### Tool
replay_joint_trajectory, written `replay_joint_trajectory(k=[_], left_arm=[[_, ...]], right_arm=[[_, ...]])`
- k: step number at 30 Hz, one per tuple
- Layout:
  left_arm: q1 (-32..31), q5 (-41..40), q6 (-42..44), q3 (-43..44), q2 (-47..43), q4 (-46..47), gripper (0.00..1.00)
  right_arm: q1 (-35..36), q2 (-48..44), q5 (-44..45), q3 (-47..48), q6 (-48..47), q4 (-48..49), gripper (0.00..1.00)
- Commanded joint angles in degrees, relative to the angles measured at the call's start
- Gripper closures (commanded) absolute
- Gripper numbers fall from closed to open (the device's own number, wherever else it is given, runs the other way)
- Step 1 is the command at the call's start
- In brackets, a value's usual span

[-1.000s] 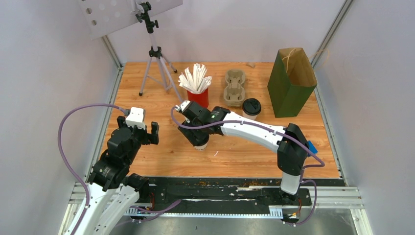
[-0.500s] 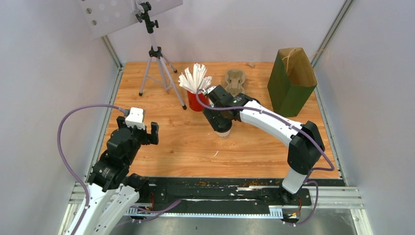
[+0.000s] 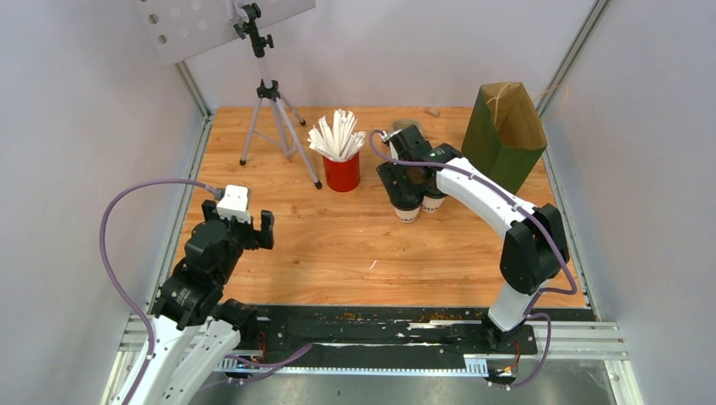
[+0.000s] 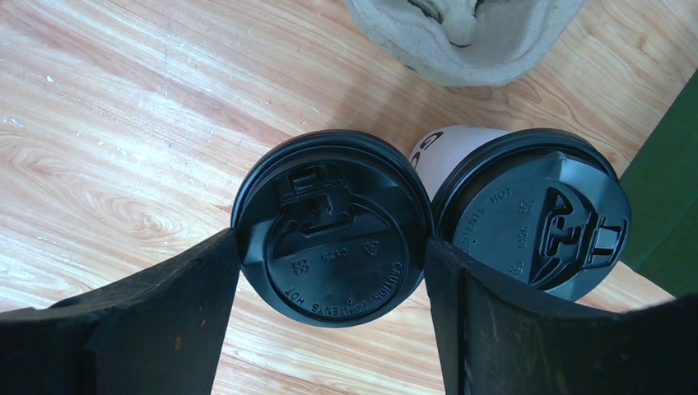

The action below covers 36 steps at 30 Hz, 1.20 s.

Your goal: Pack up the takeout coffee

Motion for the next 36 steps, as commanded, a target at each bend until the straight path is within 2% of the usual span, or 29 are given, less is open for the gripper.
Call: replay_joint_trajectory(k=[1, 10, 14, 22, 29, 36], left_arm=[[-0.1, -0.5, 0.8, -0.3, 0.7, 1.6, 0.0], [-0.1, -0.4, 0.8, -0.3, 1.3, 1.8, 0.0], [-0.1, -0.2, 0.8, -0.2, 1.7, 1.8, 0.0], [-0.1, 0.1, 0.5, 0.0, 1.7, 1.6, 0.0], [-0.1, 2.1, 0.0, 0.4, 2.0, 1.5, 0.0], [-0.1, 6.1, -1.8, 1.5, 5.5, 0.0, 0.0]], right_arm=[[-0.5, -1.3, -2.0, -0.6, -1.1, 2.3, 0.22], [-1.5, -1.3, -4.0, -1.7, -1.1, 3.3, 0.2], [-1.5, -1.6, -4.4, -1.7, -1.1, 2.9, 0.15], [-1.5, -4.1, -4.1, 4.2, -1.0, -1.8, 0.03], [-1.7, -6.3, -6.5, 9.8, -2.6, -6.1, 0.02], [-6.5, -7.7, 3.9, 15.2, -7.8, -8.9, 0.02]])
